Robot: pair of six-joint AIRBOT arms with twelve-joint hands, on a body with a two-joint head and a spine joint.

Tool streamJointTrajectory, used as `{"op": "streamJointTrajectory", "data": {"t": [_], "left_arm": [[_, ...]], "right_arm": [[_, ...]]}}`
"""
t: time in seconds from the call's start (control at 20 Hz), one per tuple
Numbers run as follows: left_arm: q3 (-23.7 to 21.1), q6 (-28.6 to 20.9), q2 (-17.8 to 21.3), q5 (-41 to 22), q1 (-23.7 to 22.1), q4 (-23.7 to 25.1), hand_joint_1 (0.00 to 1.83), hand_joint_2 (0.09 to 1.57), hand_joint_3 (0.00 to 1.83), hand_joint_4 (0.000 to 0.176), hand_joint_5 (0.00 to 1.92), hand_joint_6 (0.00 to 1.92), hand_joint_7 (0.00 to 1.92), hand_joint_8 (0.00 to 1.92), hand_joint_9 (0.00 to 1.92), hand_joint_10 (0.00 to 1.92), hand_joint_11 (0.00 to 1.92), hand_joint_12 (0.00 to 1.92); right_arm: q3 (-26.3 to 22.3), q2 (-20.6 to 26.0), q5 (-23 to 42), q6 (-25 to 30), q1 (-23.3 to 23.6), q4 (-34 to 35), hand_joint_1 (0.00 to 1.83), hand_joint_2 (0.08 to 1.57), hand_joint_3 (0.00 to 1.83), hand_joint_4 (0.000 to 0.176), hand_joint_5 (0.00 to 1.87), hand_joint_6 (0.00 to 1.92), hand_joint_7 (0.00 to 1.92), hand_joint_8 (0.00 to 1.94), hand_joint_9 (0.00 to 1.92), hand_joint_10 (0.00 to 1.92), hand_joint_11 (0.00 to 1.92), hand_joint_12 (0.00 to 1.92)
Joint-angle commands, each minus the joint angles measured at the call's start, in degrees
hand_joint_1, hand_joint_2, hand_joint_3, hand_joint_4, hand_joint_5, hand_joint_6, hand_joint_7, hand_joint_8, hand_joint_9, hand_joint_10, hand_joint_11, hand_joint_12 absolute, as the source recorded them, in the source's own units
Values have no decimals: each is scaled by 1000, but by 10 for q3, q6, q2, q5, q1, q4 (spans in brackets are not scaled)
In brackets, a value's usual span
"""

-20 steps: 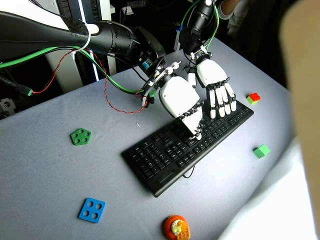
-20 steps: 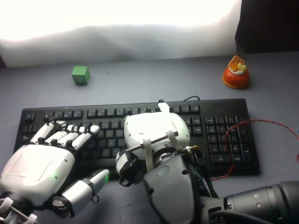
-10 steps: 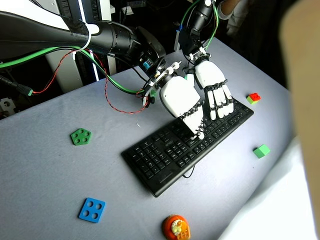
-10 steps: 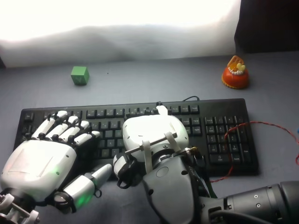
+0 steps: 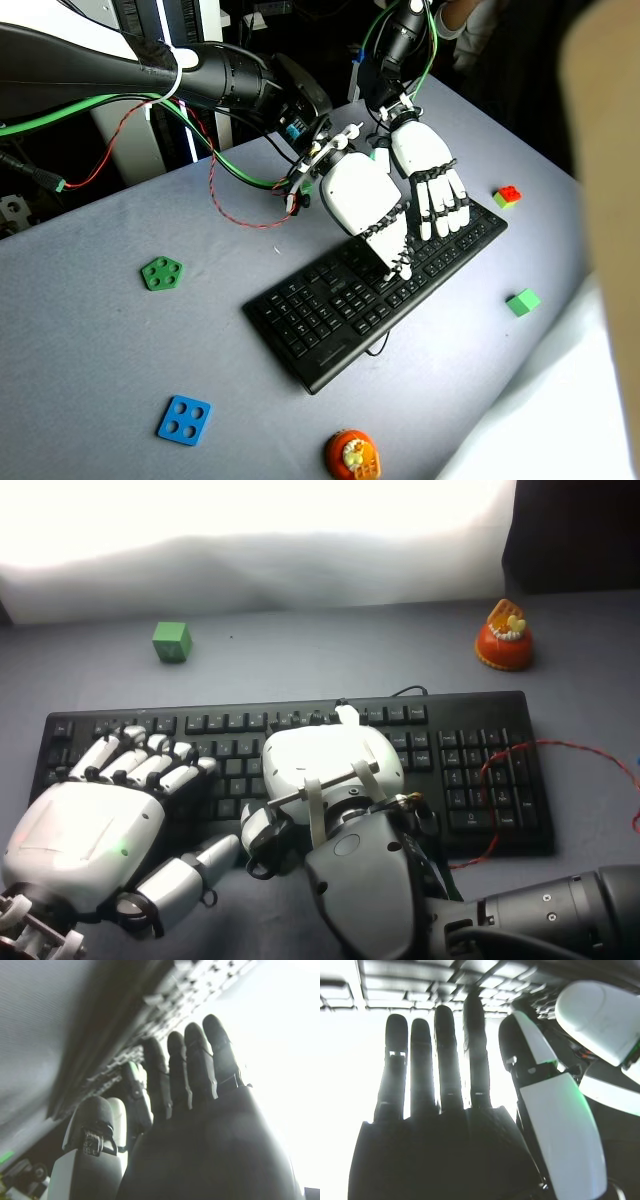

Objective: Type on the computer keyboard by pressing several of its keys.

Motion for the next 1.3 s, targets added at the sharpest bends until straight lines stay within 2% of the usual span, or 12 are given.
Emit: {"op": "streamJointTrajectory", "data": {"t": [0.0,0.05,0.25,0.4,0.55,0.65,0.9,0.95,1.1,1.25], "left_arm": [[2,-3,2,-54,-1,21,157,1361,0,31,270,10,350,8,349,48,0,975],[2,-5,2,-53,-1,18,140,1369,0,26,279,13,338,1,361,47,0,1086],[1,-12,2,-53,0,11,180,1361,0,18,307,18,343,2,366,39,0,1085],[1,-13,4,-54,-2,11,153,1365,0,23,313,16,356,4,371,38,0,1078],[0,-6,16,-56,-12,11,160,1365,0,27,320,17,347,0,366,34,0,1056],[1,-2,28,-54,-20,11,148,1363,0,16,337,17,367,9,371,31,0,1035],[7,26,37,-70,-30,25,117,1365,1,22,327,6,358,1,369,24,0,1046],[7,43,35,-81,-30,33,113,1366,0,25,292,1,331,0,349,13,0,981],[4,78,30,-114,-26,42,141,1359,0,32,276,0,335,2,357,15,0,984],[9,83,18,-124,-20,46,157,1354,0,32,294,7,340,2,365,17,0,998]], "right_arm": [[-2,-1,15,1,4,-44,669,1343,0,0,470,2,482,0,565,102,0,1441],[-2,-1,16,1,4,-44,693,1322,0,0,488,14,519,15,600,112,11,1487],[-2,0,19,-2,9,-46,674,1332,0,0,481,9,509,4,564,89,0,1459],[-2,0,19,-2,10,-47,698,1321,0,0,485,10,504,1,484,51,0,1433],[-10,7,28,-2,15,-93,696,1316,0,0,487,11,512,4,472,45,0,1432],[-22,22,30,-3,25,-97,706,1311,0,0,519,21,541,10,496,49,0,1410],[-65,78,13,-16,46,-97,680,1323,0,0,500,10,532,2,506,44,0,1422],[-78,101,-4,-16,51,-97,665,1338,6,0,506,12,496,0,466,25,0,1415],[-101,144,-42,-16,57,-97,686,1314,0,0,540,24,520,9,483,30,0,1451],[-116,178,-72,-24,66,-97,660,1332,3,0,514,11,517,5,475,24,0,1440]]}}
